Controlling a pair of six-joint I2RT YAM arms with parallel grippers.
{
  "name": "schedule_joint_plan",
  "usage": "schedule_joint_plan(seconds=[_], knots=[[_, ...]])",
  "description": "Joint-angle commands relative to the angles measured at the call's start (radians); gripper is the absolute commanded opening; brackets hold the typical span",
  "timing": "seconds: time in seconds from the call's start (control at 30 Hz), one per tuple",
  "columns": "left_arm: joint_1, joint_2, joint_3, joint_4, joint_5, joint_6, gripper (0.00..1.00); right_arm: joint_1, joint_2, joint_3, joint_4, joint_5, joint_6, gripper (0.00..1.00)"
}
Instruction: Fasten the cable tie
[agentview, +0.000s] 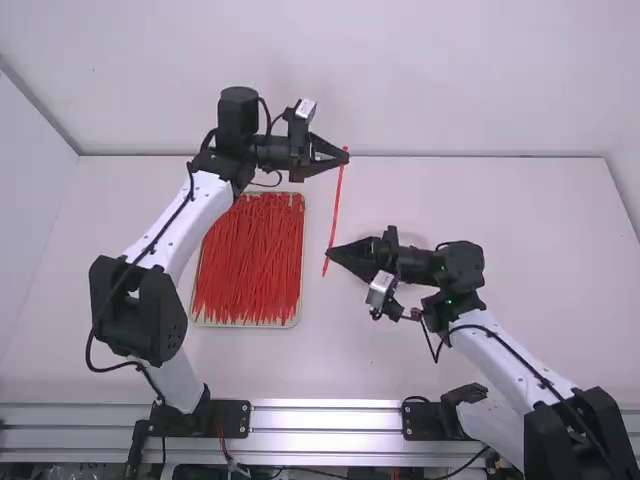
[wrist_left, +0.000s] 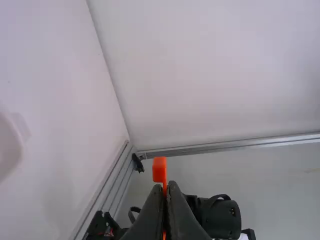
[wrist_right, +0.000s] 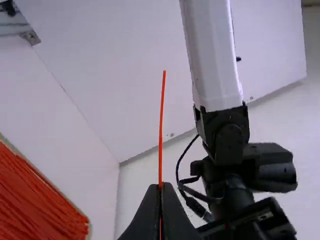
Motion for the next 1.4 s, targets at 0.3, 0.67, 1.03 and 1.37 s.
schedule_joint_plan(seconds=[0.3,0.67,1.03,1.37], knots=[[0.002,-0.011,-0.008,0.006,0.019,0.018,0.02,-0.005,0.002,-0.003,-0.043,0.102,0.145,0.0],[0.011,-0.011,-0.008,0.056,0.017,0.206,0.02,0.018,0.003,0.001,0.076,0.073,0.434,0.0],[0.002,-0.011,-0.008,0.211,-0.004,0.423,0.02,0.019,0.002,0.001,0.272,0.327,1.051,0.0],[-0.002,-0.011,-0.008,0.211,0.027,0.698,0.02,0.01,0.002,0.001,0.172,0.415,1.338,0.0]])
